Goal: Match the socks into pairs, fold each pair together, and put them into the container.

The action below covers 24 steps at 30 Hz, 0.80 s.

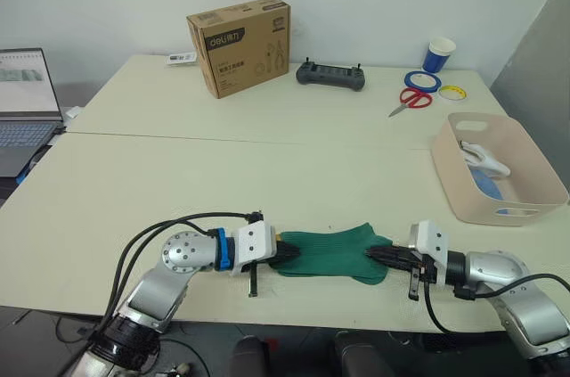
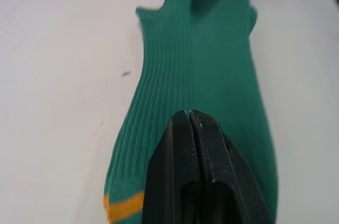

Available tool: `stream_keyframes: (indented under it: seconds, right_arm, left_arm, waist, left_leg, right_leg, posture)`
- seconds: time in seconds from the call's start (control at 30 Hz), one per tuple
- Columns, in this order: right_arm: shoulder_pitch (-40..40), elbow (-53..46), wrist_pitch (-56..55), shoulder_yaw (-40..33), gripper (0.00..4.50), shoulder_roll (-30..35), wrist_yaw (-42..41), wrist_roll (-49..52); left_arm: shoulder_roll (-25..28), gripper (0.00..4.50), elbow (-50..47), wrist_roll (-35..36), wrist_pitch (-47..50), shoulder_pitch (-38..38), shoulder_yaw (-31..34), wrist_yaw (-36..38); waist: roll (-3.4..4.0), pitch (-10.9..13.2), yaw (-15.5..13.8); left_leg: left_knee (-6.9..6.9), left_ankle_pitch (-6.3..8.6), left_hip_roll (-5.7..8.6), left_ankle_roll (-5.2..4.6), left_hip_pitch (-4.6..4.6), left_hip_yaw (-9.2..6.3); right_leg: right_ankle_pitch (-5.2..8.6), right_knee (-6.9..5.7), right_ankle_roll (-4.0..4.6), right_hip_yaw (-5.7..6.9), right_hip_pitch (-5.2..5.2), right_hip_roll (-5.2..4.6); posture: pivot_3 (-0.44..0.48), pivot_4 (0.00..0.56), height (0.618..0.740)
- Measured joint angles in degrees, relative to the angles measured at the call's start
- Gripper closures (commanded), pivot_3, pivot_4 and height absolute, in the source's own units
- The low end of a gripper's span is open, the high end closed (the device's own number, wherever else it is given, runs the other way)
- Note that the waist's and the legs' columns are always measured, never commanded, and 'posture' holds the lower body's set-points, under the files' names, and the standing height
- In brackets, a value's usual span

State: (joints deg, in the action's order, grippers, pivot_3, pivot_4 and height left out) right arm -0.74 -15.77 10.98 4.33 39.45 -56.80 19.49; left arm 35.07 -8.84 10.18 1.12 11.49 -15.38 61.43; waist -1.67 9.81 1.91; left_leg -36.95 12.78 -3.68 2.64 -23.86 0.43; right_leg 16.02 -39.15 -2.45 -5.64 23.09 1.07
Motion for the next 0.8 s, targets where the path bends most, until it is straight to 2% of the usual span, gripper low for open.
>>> stream_keyframes:
  seconds: [0.17,0.37,0.6,0.7,0.8]
  right_arm:
    - [-1.04,-1.39,2.21,-0.10,4.50,-0.66,0.66,0.58]
    - [2.10,1.70,-1.04,4.03,4.50,-0.28,-0.12,-4.61]
    - [2.26,3.69,-4.40,4.21,4.50,0.63,-0.92,-5.43]
    - [2.19,3.39,-2.73,3.54,4.50,0.72,-0.85,-4.41]
    - [2.09,0.22,3.96,1.09,4.50,1.37,-0.06,-0.58]
  left_arm:
    - [1.42,4.47,-2.10,1.13,2.37,-0.61,-0.10,1.86]
    - [2.77,4.47,0.24,-4.51,0.67,-1.17,-2.91,1.70]
    - [2.24,4.47,0.97,-6.07,-1.01,-1.09,-3.11,1.37]
    - [1.82,4.47,1.74,-5.74,-1.36,-0.67,-3.05,1.19]
    - [1.79,4.47,2.44,-5.04,-1.10,0.40,-2.32,1.31]
  waist:
    - [0.00,0.00,-0.05]
    - [0.00,0.00,-0.06]
    - [0.01,-0.01,-0.05]
    - [0.01,-0.01,-0.07]
    - [0.01,-0.01,-0.04]
  left_leg:
    - [0.01,0.00,0.00,0.00,0.00,-0.06]
    - [0.00,0.00,0.01,0.00,0.00,0.03]
    - [0.00,0.00,0.00,0.00,0.02,0.01]
    - [0.00,0.00,0.01,0.00,0.01,0.02]
    - [0.00,0.00,0.00,0.00,0.00,0.00]
  right_leg:
    - [0.01,0.00,0.01,0.05,0.00,0.02]
    - [0.01,0.03,0.02,0.00,0.02,-0.01]
    - [0.01,0.03,0.02,0.01,-0.01,0.00]
    - [0.01,0.03,0.01,0.01,-0.01,-0.01]
    - [0.01,0.01,0.01,0.00,0.01,-0.01]
  posture:
    - [0.000,0.150,0.740]
    - [0.000,0.150,0.740]
    - [0.000,0.150,0.740]
    - [0.000,0.150,0.740]
    - [0.000,0.150,0.740]
